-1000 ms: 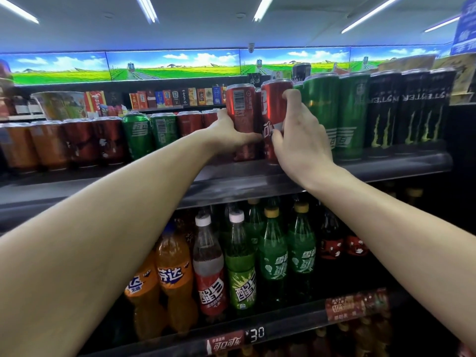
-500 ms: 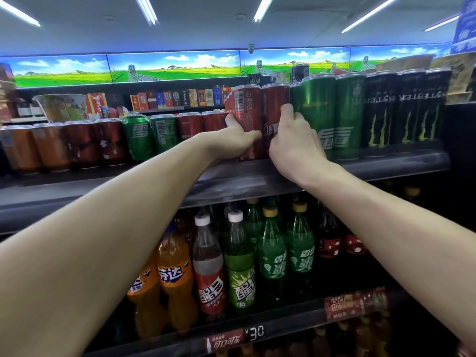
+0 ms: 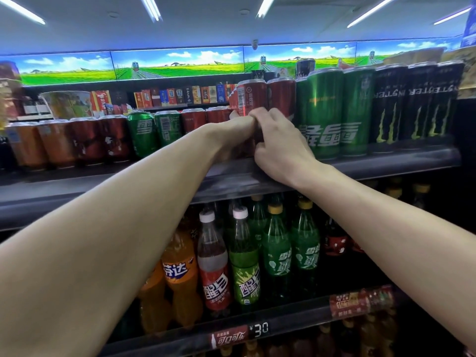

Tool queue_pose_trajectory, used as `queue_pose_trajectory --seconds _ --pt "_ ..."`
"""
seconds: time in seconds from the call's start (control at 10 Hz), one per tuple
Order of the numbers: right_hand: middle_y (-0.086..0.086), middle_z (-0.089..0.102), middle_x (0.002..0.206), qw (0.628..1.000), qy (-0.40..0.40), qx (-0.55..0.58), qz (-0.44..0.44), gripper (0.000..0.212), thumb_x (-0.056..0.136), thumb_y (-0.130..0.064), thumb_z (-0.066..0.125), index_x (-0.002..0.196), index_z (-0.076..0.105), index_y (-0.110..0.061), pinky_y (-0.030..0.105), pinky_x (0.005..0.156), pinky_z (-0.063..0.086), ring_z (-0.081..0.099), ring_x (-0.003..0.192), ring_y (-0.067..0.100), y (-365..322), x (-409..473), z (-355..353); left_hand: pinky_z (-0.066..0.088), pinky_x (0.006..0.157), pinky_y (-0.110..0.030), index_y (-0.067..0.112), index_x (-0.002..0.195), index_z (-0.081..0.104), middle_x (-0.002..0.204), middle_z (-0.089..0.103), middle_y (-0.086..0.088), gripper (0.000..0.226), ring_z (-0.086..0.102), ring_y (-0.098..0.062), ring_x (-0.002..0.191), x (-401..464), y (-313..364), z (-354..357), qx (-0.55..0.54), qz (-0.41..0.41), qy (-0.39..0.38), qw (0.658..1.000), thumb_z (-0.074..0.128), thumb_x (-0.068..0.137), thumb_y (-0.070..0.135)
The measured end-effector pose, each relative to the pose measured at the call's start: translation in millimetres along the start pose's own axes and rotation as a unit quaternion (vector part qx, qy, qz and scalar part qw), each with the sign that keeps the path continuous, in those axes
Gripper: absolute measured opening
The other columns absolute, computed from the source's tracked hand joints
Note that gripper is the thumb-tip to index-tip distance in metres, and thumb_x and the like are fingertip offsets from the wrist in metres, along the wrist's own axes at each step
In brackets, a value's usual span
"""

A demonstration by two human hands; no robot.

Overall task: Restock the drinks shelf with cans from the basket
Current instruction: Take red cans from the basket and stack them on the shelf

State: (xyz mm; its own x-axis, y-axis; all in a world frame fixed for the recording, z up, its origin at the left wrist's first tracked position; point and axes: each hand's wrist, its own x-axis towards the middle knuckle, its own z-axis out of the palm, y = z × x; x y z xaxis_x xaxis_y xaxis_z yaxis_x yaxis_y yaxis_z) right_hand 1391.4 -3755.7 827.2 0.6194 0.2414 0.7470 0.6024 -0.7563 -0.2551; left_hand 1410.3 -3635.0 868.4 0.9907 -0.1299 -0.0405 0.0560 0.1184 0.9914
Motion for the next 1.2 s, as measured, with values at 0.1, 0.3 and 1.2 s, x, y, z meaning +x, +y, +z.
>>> queue_pose_trajectory --seconds 0.1,0.3,1.2 --pt "0.008 0.053 0.121 1.0 -0.011 -0.026 0.005 0.057 0.09 -0.008 0.047 0.144 0.043 -0.025 0.043 0.086 0.047 0.056 0.111 0.034 2 0 4 0.031 0.113 -0.04 -0.009 0.118 0.054 0.116 0.059 -0.031 0.047 0.057 -0.029 0.115 5 -11 -6 0.378 0.231 0.012 0.897 0.028 0.113 0.03" --pt "0.011 0.053 0.119 0.998 0.069 0.004 -0.011 0.047 0.089 -0.003 0.049 0.136 0.05 -0.012 0.039 0.079 0.045 0.055 0.099 0.031 -6 -11 5 0.053 0.077 -0.035 0.015 0.138 0.031 0.098 0.064 -0.007 0.045 0.067 -0.025 0.092 -20 6 -24 0.457 0.13 0.111 0.873 0.054 0.1 0.022" --pt "0.0 0.069 0.088 0.774 -0.475 0.198 0.368 0.022 0.091 -0.008 0.064 0.113 0.061 -0.012 0.028 0.071 0.044 0.066 0.087 0.023 -29 -603 437 0.056 0.082 -0.036 0.014 0.103 0.062 0.087 0.074 -0.001 0.014 0.07 -0.019 0.084 -258 -715 -256 0.377 -0.228 0.108 0.891 0.062 0.089 0.013"
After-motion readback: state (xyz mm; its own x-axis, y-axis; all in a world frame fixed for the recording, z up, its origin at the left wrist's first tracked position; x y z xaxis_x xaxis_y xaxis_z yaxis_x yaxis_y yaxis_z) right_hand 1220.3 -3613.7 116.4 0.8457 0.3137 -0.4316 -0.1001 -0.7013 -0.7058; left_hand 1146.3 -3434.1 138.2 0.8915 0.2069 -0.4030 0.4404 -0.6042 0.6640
